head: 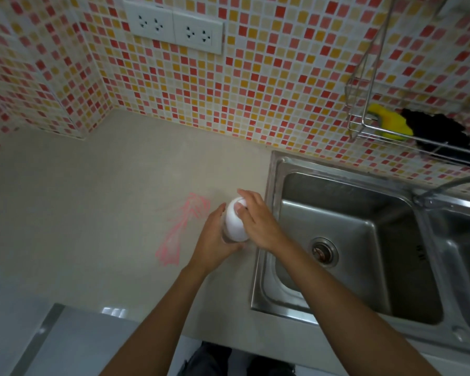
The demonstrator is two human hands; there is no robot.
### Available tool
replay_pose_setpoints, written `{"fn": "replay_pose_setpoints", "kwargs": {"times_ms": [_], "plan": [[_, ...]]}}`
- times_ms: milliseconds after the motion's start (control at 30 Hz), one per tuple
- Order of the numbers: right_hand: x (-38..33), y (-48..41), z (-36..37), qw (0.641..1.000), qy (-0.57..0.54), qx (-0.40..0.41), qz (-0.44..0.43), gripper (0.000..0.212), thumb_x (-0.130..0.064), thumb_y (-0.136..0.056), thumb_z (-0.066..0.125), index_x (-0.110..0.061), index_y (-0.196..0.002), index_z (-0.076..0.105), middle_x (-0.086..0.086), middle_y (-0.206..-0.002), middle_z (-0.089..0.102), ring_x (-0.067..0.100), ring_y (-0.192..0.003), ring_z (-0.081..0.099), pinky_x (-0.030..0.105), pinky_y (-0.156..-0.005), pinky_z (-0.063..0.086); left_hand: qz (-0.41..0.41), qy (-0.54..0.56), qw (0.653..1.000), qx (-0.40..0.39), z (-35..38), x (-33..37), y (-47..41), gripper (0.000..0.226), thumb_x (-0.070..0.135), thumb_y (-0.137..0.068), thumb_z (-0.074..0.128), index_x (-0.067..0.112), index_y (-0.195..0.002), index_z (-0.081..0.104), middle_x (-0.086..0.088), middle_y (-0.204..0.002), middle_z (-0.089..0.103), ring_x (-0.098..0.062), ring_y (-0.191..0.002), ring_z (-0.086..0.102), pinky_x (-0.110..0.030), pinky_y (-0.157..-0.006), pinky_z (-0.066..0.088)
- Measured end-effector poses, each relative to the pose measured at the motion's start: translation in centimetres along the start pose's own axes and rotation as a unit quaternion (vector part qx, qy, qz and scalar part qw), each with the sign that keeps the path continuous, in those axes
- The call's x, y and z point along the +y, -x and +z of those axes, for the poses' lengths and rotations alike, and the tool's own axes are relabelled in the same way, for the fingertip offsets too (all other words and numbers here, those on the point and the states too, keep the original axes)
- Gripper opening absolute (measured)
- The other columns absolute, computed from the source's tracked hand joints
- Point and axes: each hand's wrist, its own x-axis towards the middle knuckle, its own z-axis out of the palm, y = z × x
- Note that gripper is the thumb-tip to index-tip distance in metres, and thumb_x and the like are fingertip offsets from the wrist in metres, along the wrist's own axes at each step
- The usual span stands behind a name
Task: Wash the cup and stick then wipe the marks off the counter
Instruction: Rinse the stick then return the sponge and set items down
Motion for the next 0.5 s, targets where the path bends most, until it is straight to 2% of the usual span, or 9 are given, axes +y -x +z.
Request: {"fn": "replay_pose_setpoints", "kwargs": {"times_ms": [67,167,300,400,500], "plan": [[0.7,0.2,0.6,1.0,0.005,0.01,0.005,0.05,-0.037,-0.095,0.031,-0.015,-0.14,0.04,0.006,-0.143,0.039,0.022,-0.129,0.041,0.031,-0.111,0.029,0.006,0.0,1.0,0.012,0.3,0.1,0.1,0.069,0.012,-0.07,0.084,0.046,-0.118,0.048,0.03,-0.111,0.06,0.006,-0.105,0.059,-0.009,-0.082,0.047],[1.3,0.2,1.8,1.0,0.012,0.02,0.013,0.049,-0.034,-0.095,0.03,-0.015,-0.138,0.041,0.006,-0.141,0.04,0.023,-0.125,0.043,0.033,-0.109,0.032,-0.015,0.005,1.0,0.018,0.8,-0.7,0.1,0.06,0.019,-0.075,0.079,0.043,-0.121,0.048,0.022,-0.115,0.06,0.003,-0.108,0.059,-0.01,-0.085,0.047],[2.0,-0.3,2.6,0.999,0.025,0.042,0.005,0.042,-0.03,-0.098,0.031,-0.016,-0.136,0.044,0.006,-0.138,0.043,0.023,-0.122,0.045,0.032,-0.105,0.035,-0.035,0.0,0.999,0.011,1.2,-1.7,0.3,0.066,0.028,-0.071,0.077,0.03,-0.13,0.047,0.01,-0.12,0.061,-0.003,-0.107,0.06,-0.016,-0.087,0.049],[2.1,-0.2,2.8,0.998,0.024,0.05,0.003,0.046,-0.034,-0.097,0.027,-0.015,-0.135,0.045,0.007,-0.137,0.044,0.024,-0.119,0.047,0.034,-0.105,0.036,-0.048,-0.007,0.999,0.001,1.1,-1.6,0.3,0.069,0.028,-0.068,0.078,0.025,-0.13,0.048,0.009,-0.12,0.061,-0.006,-0.105,0.06,-0.011,-0.085,0.048],[1.8,-0.5,2.3,1.0,0.006,0.014,0.021,0.044,-0.033,-0.098,0.033,-0.017,-0.138,0.042,0.008,-0.14,0.041,0.028,-0.123,0.045,0.038,-0.106,0.036,-0.056,-0.015,0.998,-0.014,0.8,-0.9,0.3,0.073,0.028,-0.066,0.08,0.019,-0.132,0.048,0.004,-0.121,0.061,-0.011,-0.106,0.06,-0.011,-0.084,0.047]]}}
